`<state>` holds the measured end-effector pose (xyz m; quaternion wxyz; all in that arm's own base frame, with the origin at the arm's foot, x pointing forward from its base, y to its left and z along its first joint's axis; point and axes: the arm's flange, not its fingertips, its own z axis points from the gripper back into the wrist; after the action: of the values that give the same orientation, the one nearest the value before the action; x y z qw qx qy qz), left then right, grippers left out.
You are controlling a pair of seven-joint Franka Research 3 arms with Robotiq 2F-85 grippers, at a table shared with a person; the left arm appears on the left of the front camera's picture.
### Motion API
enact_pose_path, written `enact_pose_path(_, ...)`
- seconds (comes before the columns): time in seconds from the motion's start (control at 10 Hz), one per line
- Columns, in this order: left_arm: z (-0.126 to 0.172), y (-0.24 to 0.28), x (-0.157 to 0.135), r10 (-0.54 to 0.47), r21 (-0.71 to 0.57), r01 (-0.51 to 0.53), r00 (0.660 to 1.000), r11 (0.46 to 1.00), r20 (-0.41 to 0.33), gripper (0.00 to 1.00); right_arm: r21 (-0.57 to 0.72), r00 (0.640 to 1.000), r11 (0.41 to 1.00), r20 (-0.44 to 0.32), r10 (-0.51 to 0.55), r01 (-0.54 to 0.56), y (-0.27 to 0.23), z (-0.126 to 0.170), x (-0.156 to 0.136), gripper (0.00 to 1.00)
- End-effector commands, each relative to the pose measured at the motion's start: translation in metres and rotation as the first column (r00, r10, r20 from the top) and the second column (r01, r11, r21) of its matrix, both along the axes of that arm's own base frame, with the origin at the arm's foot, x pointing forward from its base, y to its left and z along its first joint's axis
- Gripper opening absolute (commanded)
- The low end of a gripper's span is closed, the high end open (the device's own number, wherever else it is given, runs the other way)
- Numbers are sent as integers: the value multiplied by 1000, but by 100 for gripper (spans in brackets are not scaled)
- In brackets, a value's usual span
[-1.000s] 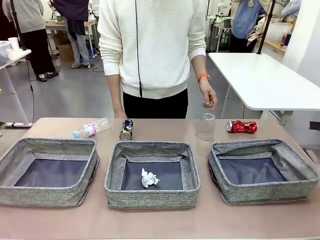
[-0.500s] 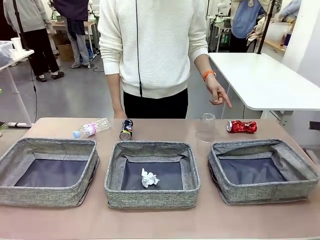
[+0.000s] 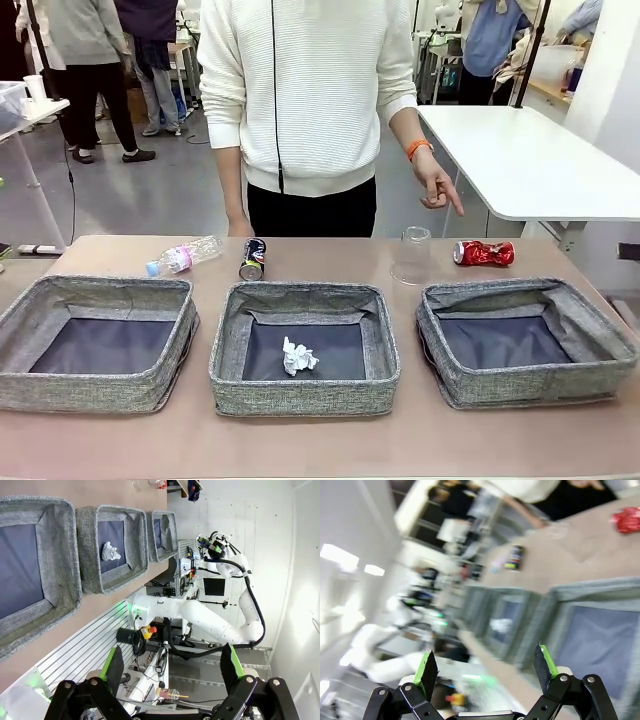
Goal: Sort the waste into the appropriate baskets.
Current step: Pick up the waste item pointed out by the person.
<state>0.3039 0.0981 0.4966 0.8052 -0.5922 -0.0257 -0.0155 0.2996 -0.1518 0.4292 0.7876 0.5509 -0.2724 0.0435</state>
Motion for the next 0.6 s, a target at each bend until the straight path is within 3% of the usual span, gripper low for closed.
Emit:
enact_pose_path(0.0, 0, 2, -3, -16, 2, 16, 1000, 1000, 5, 100, -589, 989, 808, 128, 71, 19, 47, 6, 40, 100)
enact_pose_path(0.1, 0, 2, -3, -16, 2, 16, 1000, 1000, 5, 100, -713, 937, 694, 304, 174, 102, 60, 10, 70, 100)
enact_pose_path(0.2, 0, 2, -3, -16, 2, 16, 1000, 1000, 5, 100, -813, 912, 542, 364, 188, 213, 64, 13, 105, 100)
enact_pose_path(0.3, 0, 2, -3, -16, 2, 16, 1000, 1000, 5, 100, -827, 874, 533, 383, 298, 181, 73, 14, 128, 100)
enact_pose_path(0.4, 0, 2, -3, -16, 2, 16, 1000, 1000, 5, 100, -876, 826, 458, 366, 429, 150, 81, 14, 147, 100)
enact_pose_path(0.5, 0, 2, -3, -16, 2, 16, 1000, 1000, 5, 100, -920, 798, 385, 289, 530, 77, 88, 15, 161, 100)
